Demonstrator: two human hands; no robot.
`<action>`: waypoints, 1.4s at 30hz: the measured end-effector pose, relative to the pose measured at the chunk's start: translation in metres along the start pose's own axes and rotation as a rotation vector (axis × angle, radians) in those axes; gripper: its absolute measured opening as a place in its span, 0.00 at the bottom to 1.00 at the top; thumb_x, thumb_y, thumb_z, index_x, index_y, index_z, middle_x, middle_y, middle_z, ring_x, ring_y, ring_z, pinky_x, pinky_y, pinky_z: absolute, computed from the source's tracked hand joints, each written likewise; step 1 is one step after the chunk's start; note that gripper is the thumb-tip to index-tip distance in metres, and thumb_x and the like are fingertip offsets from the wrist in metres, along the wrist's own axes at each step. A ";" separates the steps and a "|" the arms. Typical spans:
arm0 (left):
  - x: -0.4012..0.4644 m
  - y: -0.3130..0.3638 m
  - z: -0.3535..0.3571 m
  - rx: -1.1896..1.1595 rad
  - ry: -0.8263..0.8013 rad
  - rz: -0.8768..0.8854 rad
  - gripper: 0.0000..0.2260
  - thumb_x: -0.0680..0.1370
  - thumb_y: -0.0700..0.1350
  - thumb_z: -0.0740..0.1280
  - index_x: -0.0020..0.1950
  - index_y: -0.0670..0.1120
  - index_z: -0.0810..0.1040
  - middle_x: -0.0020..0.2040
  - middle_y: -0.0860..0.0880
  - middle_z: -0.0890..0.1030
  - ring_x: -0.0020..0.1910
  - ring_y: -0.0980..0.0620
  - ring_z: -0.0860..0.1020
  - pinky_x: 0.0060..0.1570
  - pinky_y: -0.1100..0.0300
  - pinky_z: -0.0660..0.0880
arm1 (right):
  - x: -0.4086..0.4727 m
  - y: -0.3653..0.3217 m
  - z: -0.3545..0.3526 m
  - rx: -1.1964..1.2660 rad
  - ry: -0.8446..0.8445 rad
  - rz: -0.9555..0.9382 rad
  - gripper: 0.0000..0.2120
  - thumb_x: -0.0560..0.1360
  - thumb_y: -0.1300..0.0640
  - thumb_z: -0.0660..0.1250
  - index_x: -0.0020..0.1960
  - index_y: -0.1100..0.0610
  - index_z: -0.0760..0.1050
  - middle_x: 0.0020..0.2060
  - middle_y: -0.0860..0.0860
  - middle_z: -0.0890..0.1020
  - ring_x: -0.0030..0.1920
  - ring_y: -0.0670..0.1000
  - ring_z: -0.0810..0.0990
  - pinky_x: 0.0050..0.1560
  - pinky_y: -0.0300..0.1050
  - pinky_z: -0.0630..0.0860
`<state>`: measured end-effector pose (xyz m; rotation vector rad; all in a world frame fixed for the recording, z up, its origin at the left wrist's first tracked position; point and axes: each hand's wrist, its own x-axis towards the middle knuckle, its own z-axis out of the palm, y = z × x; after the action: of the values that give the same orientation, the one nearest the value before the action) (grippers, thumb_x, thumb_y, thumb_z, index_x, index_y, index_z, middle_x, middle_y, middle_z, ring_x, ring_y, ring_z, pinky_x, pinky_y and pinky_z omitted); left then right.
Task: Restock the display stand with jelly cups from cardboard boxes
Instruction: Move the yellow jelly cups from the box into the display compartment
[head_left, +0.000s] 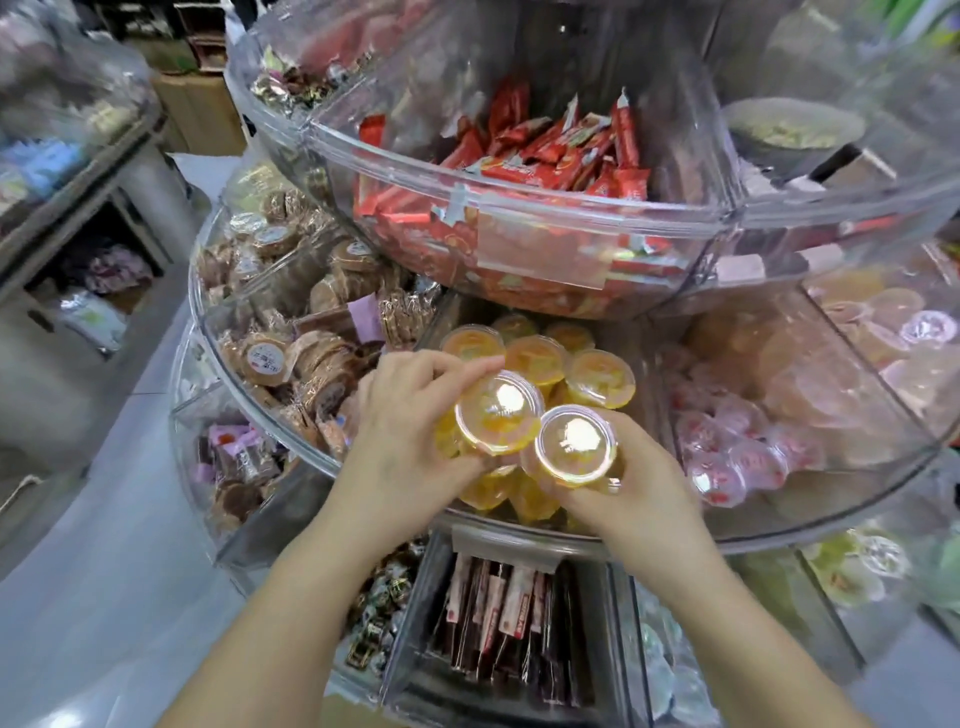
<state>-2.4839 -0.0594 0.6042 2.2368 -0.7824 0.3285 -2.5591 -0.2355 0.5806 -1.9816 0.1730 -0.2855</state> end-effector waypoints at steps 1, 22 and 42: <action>0.003 -0.003 0.003 0.046 0.012 0.007 0.30 0.61 0.49 0.77 0.62 0.52 0.76 0.51 0.54 0.75 0.53 0.51 0.69 0.55 0.52 0.64 | 0.001 0.002 0.004 0.005 0.036 0.006 0.19 0.65 0.55 0.76 0.50 0.37 0.76 0.48 0.34 0.81 0.48 0.33 0.78 0.42 0.22 0.70; 0.009 -0.022 0.025 0.092 -0.003 0.138 0.17 0.65 0.43 0.73 0.53 0.45 0.82 0.53 0.50 0.81 0.53 0.46 0.77 0.55 0.49 0.71 | 0.010 0.013 0.017 -0.134 0.175 0.111 0.13 0.66 0.48 0.72 0.50 0.42 0.77 0.45 0.40 0.81 0.45 0.40 0.77 0.43 0.35 0.73; -0.027 -0.028 0.002 -0.255 0.296 -0.070 0.09 0.74 0.48 0.67 0.54 0.52 0.78 0.51 0.60 0.79 0.53 0.57 0.77 0.56 0.66 0.71 | -0.021 0.000 0.013 0.097 0.271 0.080 0.22 0.59 0.38 0.75 0.44 0.39 0.65 0.36 0.41 0.72 0.36 0.41 0.71 0.37 0.33 0.70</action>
<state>-2.4876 -0.0343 0.5751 1.9156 -0.5535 0.4850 -2.5757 -0.2188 0.5727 -1.8299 0.4039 -0.5010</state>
